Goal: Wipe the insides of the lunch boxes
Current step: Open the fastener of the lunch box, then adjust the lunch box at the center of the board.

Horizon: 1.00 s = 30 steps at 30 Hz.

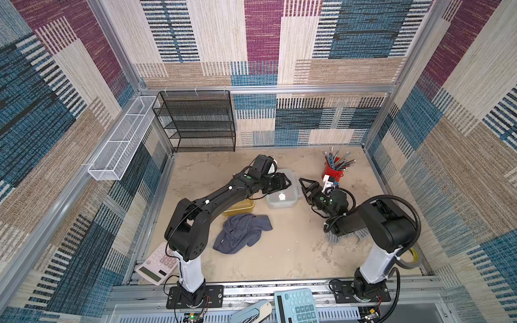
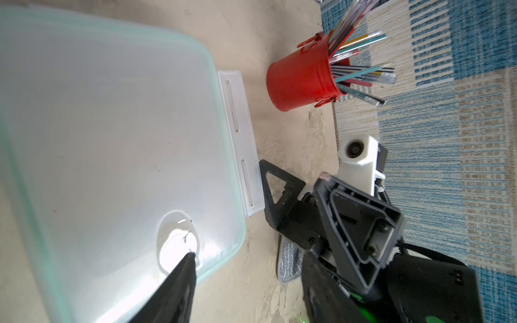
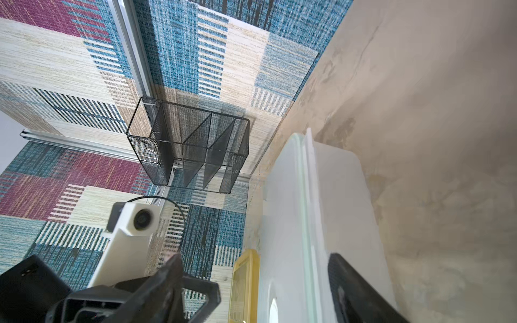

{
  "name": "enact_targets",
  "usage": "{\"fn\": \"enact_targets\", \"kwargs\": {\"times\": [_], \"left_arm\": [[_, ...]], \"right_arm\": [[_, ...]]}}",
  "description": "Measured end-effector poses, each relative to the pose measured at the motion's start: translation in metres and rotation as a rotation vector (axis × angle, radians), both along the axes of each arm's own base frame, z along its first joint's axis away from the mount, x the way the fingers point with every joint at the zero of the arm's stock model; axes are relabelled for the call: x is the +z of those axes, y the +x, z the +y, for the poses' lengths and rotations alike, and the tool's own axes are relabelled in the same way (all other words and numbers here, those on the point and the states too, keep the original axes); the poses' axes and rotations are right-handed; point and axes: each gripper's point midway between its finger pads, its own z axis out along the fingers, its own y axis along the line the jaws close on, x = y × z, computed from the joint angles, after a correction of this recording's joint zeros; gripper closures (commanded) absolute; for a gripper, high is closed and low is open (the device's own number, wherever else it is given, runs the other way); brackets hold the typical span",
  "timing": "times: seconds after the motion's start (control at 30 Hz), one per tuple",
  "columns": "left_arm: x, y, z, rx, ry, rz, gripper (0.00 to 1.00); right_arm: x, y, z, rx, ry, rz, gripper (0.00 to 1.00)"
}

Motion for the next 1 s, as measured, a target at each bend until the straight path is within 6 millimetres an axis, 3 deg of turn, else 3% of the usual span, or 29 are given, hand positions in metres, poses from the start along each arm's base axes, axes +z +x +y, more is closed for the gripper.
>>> {"fn": "enact_targets", "kwargs": {"times": [0.13, 0.3, 0.47, 0.6, 1.0], "left_arm": [[0.005, 0.007, 0.026, 0.040, 0.021, -0.021, 0.36], [-0.026, 0.014, 0.054, 0.095, 0.085, 0.046, 0.36], [-0.061, 0.015, 0.047, 0.069, 0.106, 0.123, 0.37], [-0.076, 0.020, 0.037, 0.049, 0.102, 0.157, 0.38], [-0.070, 0.047, -0.011, -0.026, 0.021, 0.130, 0.38]], "right_arm": [[0.002, 0.003, -0.008, -0.031, -0.071, 0.004, 0.11], [0.005, 0.010, -0.013, -0.065, -0.164, 0.015, 0.11], [0.002, 0.007, -0.019, -0.077, -0.242, 0.038, 0.11], [0.006, 0.006, -0.024, -0.094, -0.298, 0.039, 0.12], [0.003, 0.012, -0.028, -0.074, -0.471, 0.077, 0.24]]}}
